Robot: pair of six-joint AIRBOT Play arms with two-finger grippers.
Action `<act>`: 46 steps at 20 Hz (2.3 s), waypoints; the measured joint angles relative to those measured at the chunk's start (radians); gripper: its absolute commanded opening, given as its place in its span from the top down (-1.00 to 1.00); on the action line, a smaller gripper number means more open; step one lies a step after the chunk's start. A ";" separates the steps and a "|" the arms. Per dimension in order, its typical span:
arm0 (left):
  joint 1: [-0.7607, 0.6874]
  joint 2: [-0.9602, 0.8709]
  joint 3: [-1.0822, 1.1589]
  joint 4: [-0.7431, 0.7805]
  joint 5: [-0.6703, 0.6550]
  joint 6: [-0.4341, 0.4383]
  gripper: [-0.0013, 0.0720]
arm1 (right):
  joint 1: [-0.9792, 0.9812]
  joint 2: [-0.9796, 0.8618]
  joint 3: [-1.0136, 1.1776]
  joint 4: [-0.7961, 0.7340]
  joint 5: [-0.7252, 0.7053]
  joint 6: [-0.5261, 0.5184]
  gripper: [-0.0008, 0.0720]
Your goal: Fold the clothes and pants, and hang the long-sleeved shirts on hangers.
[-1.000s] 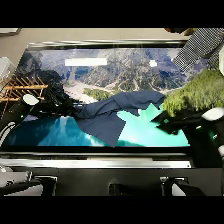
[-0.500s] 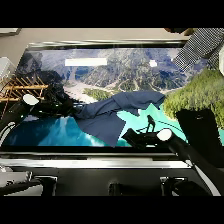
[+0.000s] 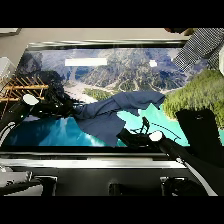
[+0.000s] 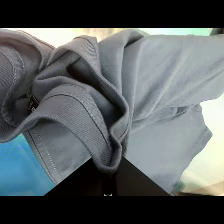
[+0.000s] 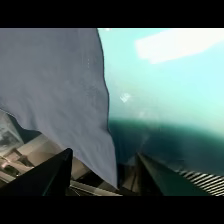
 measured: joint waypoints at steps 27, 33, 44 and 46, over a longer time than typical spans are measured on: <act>0.108 0.075 0.563 0.000 -0.161 -0.008 0.91 | -0.356 0.324 0.505 0.032 0.079 -0.261 0.90; 0.120 0.229 0.914 -0.003 -0.196 -0.088 0.91 | -0.544 0.534 0.931 -0.205 0.163 -0.190 0.90; 0.122 0.401 0.976 -0.003 -0.200 -0.162 0.91 | -0.588 0.517 1.201 -0.557 0.193 0.025 0.89; 0.122 0.369 0.939 -0.001 -0.198 -0.163 0.91 | -0.588 0.423 1.205 -0.576 0.240 0.037 0.89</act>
